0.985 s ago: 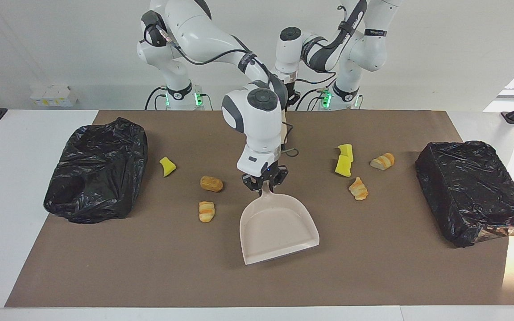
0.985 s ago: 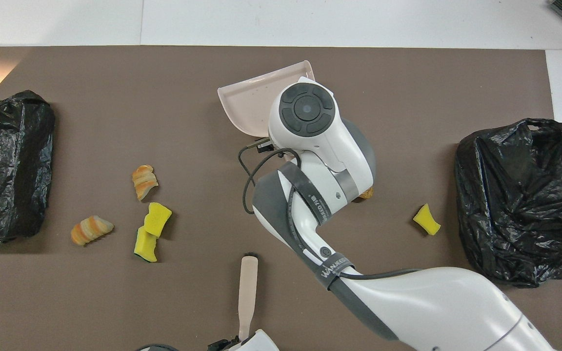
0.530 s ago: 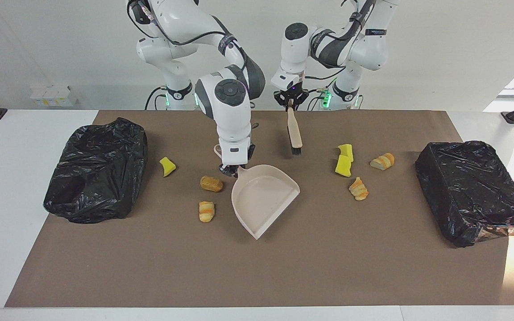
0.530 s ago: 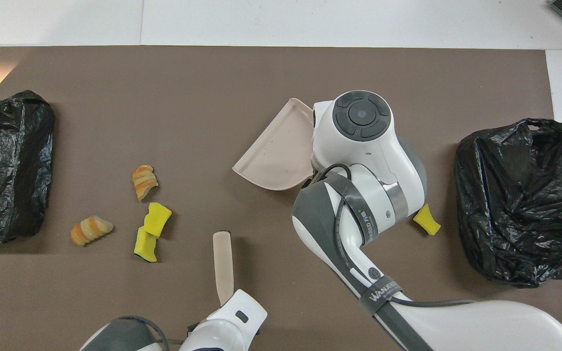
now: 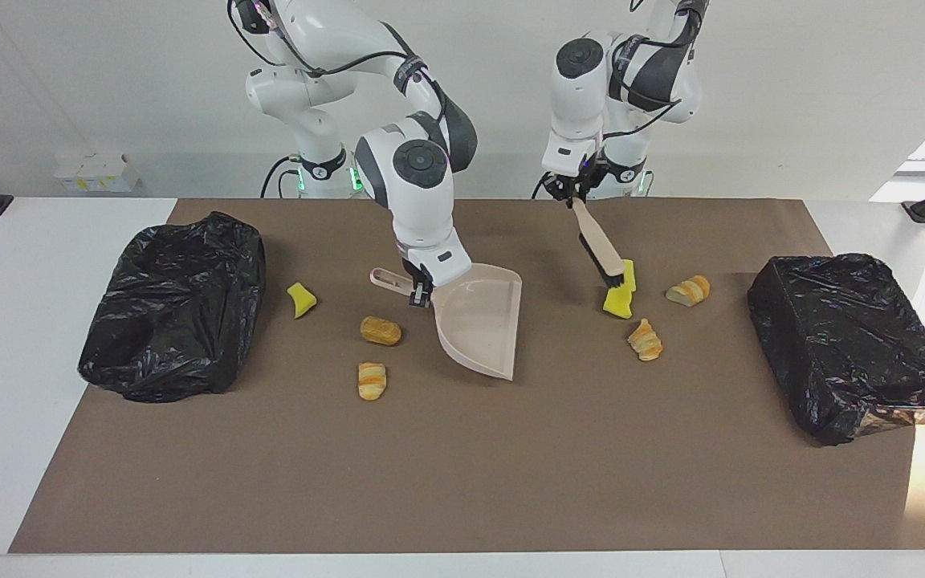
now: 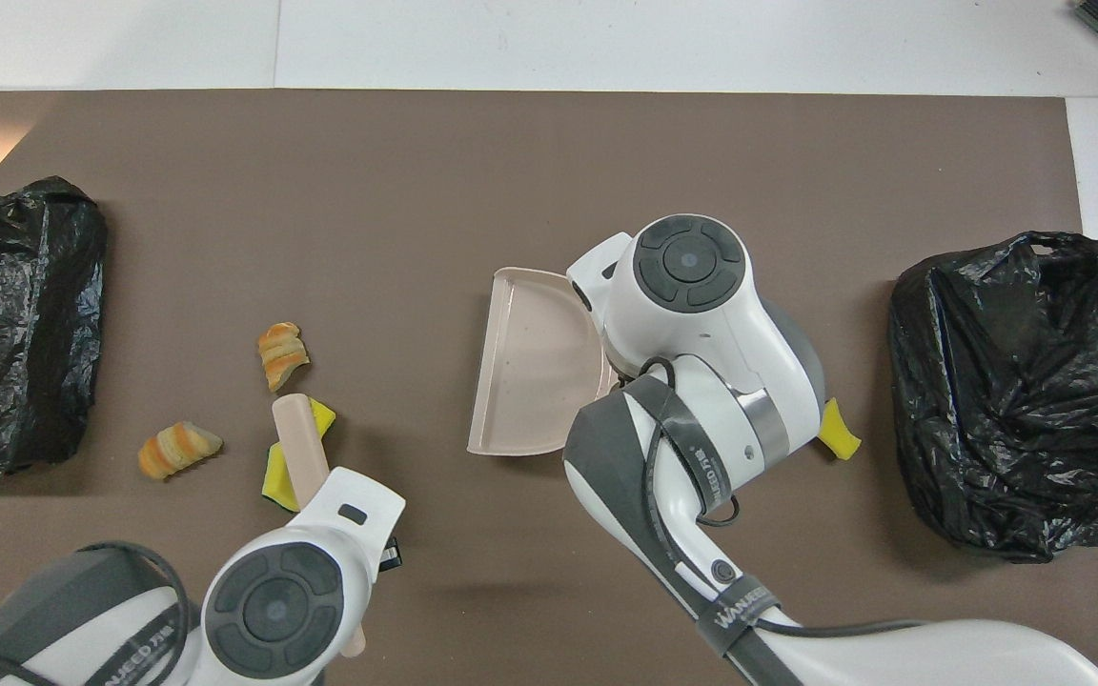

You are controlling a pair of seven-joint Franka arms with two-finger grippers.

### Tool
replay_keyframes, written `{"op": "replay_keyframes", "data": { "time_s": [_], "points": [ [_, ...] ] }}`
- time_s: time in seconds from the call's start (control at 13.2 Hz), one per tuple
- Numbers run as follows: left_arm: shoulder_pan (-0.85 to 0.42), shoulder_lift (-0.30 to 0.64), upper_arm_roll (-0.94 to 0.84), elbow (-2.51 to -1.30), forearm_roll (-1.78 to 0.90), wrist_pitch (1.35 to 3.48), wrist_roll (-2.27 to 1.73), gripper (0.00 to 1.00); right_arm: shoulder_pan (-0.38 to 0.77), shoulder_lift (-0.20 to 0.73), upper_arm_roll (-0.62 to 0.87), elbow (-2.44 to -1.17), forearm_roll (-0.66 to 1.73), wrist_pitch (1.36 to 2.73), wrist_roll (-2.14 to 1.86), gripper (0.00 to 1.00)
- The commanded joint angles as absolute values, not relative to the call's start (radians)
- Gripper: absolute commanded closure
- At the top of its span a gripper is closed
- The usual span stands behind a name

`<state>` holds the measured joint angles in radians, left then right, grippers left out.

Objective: Sweep and dump trash in bin
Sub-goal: 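Move the dustpan near the debris while the left gripper grasps the brush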

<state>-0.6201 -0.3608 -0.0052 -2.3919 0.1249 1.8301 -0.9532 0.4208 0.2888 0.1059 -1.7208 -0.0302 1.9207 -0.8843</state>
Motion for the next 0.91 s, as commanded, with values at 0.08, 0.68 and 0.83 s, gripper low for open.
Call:
{"op": "replay_keyframes", "data": {
  "time_s": [0.08,0.68,0.83],
  "points": [
    [-0.39,-0.336,-0.02,-2.393,0.155,1.824,-0.982,1.0,0.446,0.288,0.11,-1.756,-0.103,1.957,-0.917,1.0],
    [-0.176,-0.37,-0.018,-2.546,0.16,1.865,-0.812,1.0,0.525,0.433,0.114,-1.646,-0.21,2.0,-0.936,1.0],
    [-0.186,-0.37,-0.021,-2.6,0.158,1.909,-0.804,1.0,0.532,0.433,0.114,-1.644,-0.21,2.003,-0.937,1.0]
  ]
}}
